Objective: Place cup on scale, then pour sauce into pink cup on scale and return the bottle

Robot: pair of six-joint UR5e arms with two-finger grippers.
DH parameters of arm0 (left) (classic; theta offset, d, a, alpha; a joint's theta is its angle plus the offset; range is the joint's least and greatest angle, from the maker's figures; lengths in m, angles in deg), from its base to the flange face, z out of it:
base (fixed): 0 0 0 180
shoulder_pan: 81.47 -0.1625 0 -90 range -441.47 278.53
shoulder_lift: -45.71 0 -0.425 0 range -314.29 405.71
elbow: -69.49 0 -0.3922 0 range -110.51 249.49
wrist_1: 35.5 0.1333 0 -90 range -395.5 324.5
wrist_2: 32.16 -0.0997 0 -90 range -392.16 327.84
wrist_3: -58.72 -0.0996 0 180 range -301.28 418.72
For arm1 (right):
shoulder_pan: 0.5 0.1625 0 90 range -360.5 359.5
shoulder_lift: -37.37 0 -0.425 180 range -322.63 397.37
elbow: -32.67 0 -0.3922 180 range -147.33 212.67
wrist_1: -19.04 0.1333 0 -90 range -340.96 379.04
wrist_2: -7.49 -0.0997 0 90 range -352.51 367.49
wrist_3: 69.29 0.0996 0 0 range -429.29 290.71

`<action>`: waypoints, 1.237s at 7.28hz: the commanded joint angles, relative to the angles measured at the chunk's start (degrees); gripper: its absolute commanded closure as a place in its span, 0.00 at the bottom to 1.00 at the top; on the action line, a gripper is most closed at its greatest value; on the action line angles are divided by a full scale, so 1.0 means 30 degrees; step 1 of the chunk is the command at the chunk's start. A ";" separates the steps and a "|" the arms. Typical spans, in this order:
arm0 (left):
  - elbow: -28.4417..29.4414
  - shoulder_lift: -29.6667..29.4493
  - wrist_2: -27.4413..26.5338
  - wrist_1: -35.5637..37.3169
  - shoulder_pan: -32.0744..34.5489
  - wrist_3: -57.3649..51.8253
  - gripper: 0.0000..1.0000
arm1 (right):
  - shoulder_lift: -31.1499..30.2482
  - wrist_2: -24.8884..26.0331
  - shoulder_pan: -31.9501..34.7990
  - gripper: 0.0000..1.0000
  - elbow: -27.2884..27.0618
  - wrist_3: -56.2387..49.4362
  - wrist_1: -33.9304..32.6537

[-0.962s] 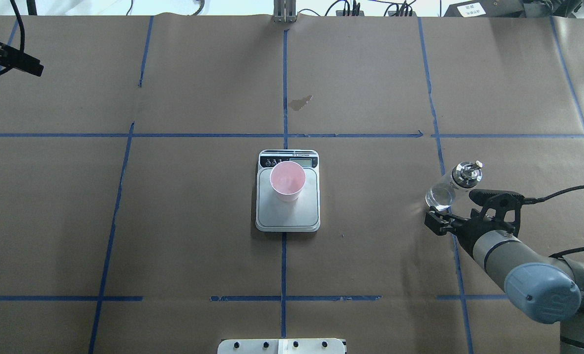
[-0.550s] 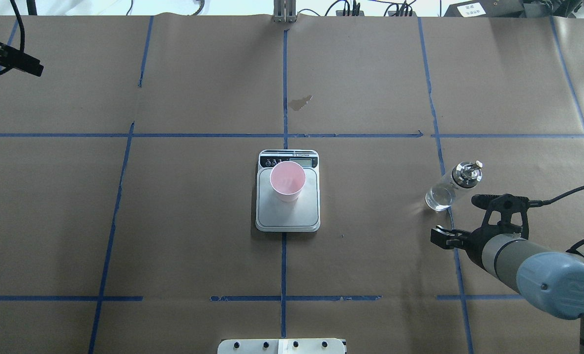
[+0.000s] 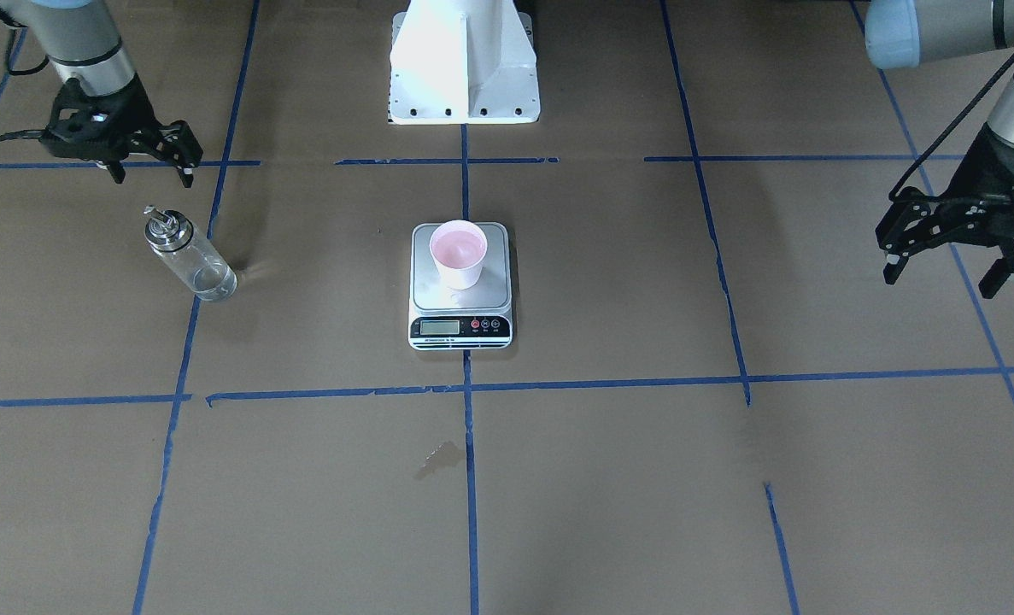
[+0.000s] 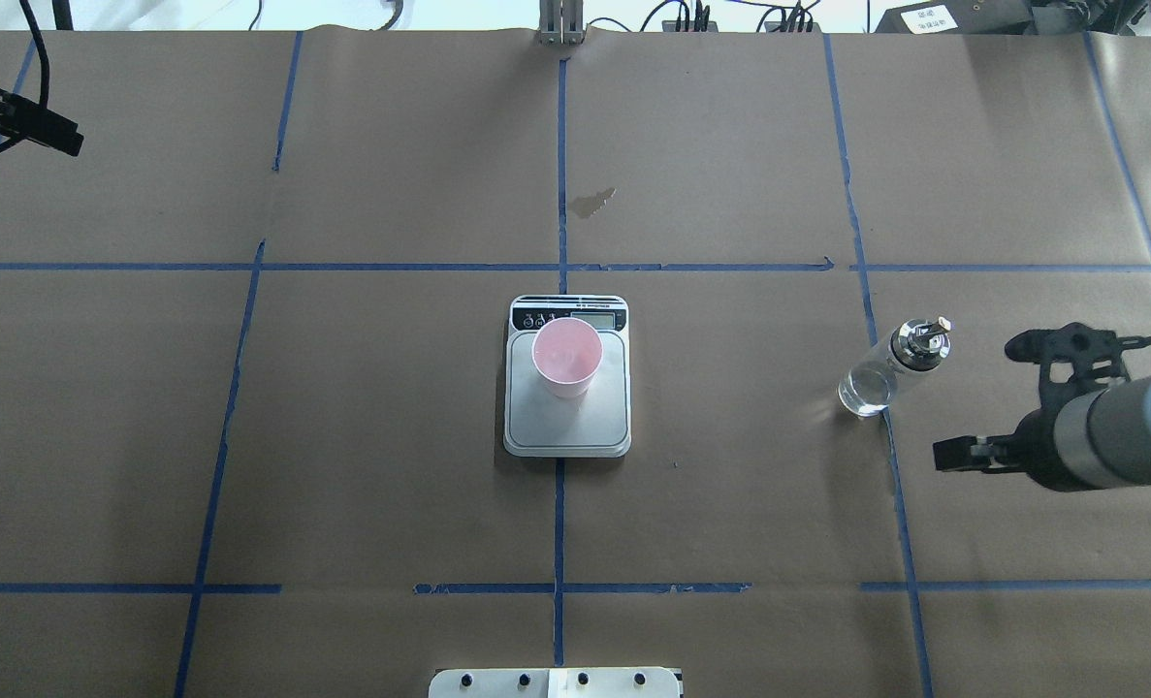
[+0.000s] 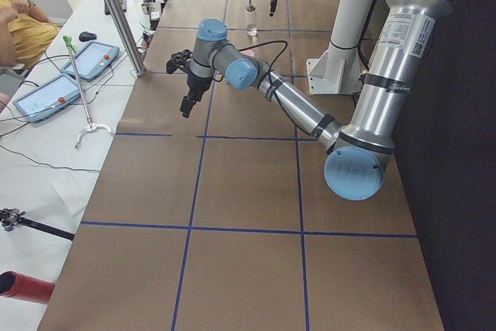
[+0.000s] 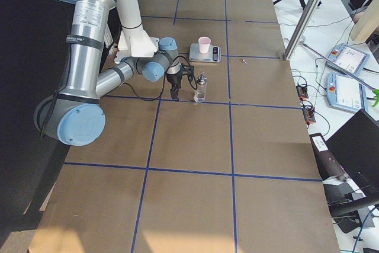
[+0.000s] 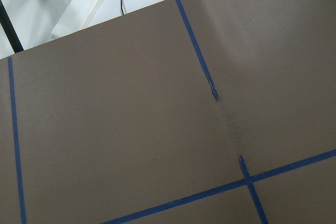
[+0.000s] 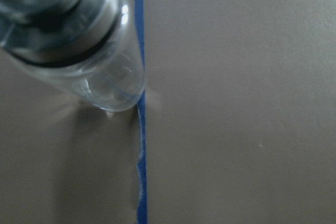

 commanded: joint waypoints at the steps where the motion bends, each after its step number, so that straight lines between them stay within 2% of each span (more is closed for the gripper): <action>1: 0.0180 0.0438 0.0141 0.0089 0.0000 -0.0303 0.01 | -0.0104 -0.5143 0.6067 0.00 0.2098 -0.5306 -0.0083; 2: 0.0355 0.1077 0.0780 0.0089 0.0000 -0.0827 0.01 | -0.0016 -0.5971 0.8238 0.00 0.2950 -0.6893 -0.0460; 3: 0.1517 0.1461 0.2701 0.0089 0.0406 -0.3936 0.01 | 0.0072 -0.6211 1.0087 0.00 0.3307 -0.9664 -0.1682; 4: 0.3384 0.1493 0.4344 0.0060 0.2266 -0.6084 0.01 | 0.1030 -0.6242 1.1672 0.00 0.3485 -1.2563 -0.4305; 5: 0.4679 0.1697 0.5086 0.0088 0.3648 -0.7208 0.00 | 0.2432 -0.6272 1.3370 0.00 0.3979 -1.5348 -0.7376; 6: 0.4895 0.2511 0.5122 0.0060 0.4503 -0.8002 0.00 | 0.2823 -0.6388 1.4431 0.00 0.4883 -1.7435 -0.8364; 8: 0.5771 0.3626 0.5180 -0.0201 0.7309 -1.0021 0.00 | 0.3089 -0.7555 1.6134 0.00 0.7283 -1.7836 -0.8171; 9: 0.5109 0.3603 0.5152 -0.0175 0.7440 -0.9915 0.00 | 0.3061 -0.7590 1.6141 0.00 0.7382 -1.7750 -0.8198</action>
